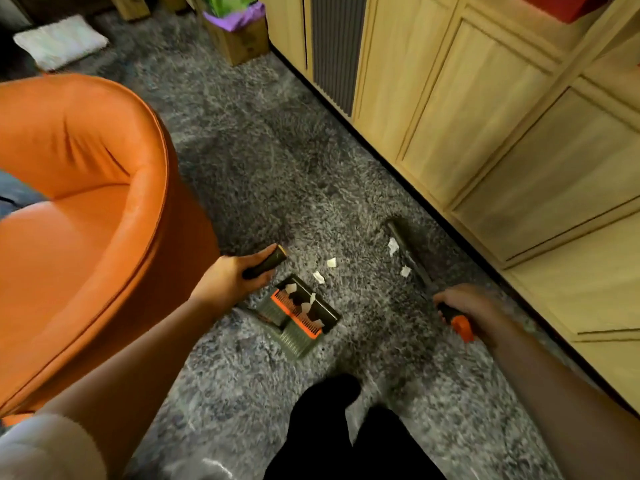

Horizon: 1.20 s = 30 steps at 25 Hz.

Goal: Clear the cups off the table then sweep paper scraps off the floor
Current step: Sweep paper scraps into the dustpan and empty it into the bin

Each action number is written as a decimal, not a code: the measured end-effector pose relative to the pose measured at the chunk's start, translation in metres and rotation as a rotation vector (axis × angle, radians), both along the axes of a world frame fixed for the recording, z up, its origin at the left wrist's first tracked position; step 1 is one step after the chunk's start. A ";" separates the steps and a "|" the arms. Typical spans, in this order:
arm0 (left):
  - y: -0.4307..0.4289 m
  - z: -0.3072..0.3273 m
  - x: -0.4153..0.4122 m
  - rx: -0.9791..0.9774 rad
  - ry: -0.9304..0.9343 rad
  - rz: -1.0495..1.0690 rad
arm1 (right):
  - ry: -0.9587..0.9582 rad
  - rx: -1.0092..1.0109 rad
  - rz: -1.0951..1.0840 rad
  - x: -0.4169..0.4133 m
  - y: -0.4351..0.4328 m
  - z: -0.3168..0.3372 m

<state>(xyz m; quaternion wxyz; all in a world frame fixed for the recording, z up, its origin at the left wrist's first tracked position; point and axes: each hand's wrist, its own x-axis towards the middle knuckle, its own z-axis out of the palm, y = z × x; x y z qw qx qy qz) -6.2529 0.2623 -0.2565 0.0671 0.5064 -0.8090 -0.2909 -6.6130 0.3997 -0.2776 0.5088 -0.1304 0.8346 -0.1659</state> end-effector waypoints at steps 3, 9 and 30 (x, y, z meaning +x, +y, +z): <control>-0.023 0.000 -0.003 -0.010 0.023 0.003 | -0.012 0.015 0.167 0.034 -0.001 0.001; -0.046 0.005 -0.013 0.010 0.041 -0.017 | -0.120 0.071 0.400 0.067 0.010 0.026; -0.044 0.009 -0.069 0.117 0.177 -0.164 | -0.325 -0.011 0.198 0.007 0.078 0.093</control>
